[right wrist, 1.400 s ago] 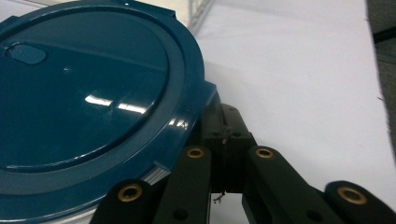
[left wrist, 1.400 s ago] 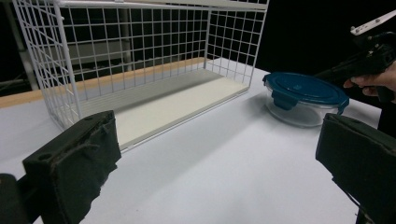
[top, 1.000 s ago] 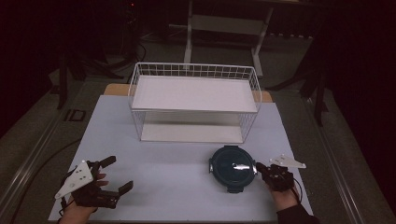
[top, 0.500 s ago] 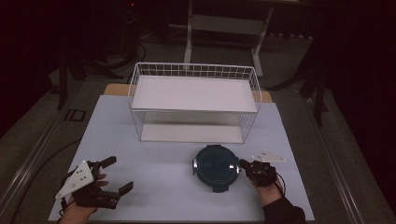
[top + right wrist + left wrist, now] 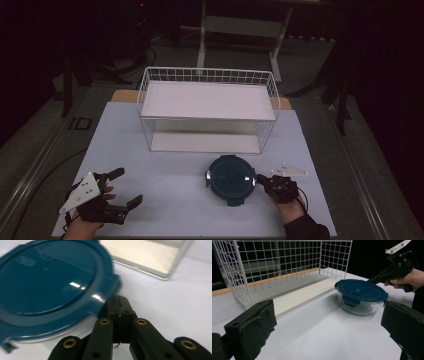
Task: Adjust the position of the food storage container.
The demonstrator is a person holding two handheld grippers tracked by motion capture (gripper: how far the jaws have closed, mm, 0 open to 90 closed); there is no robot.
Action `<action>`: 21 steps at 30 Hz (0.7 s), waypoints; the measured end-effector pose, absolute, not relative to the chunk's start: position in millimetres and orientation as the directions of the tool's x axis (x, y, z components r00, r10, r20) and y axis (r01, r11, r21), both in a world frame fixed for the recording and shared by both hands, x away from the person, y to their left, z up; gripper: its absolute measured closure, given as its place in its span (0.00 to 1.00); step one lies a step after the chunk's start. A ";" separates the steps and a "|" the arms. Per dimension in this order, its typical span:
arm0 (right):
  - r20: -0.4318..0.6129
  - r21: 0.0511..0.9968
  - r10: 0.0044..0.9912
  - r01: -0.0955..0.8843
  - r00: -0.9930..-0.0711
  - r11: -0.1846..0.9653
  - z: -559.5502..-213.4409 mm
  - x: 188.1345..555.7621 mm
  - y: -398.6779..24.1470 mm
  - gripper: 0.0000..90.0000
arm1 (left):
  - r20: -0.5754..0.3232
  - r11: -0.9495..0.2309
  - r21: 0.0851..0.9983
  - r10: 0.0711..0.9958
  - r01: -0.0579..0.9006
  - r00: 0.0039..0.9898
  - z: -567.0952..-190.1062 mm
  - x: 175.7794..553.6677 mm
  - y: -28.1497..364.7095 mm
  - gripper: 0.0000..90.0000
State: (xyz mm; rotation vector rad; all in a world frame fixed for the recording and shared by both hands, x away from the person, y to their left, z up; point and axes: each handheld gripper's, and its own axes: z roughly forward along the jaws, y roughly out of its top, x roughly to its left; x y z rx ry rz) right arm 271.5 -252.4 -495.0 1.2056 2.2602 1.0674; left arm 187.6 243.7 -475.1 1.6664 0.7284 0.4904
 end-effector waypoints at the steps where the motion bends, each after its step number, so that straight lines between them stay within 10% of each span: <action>1: 0.025 0.759 0.824 0.546 -0.566 0.353 -494.5 271.0 -251.5 1.00 | -0.067 -0.113 0.973 0.695 0.202 0.716 -475.3 188.0 243.5 0.00; 21: 0.075 0.757 0.757 0.532 -0.649 0.380 -494.7 270.7 -217.2 1.00 | -0.071 -0.118 0.971 0.692 0.210 0.719 -476.5 190.0 241.7 0.00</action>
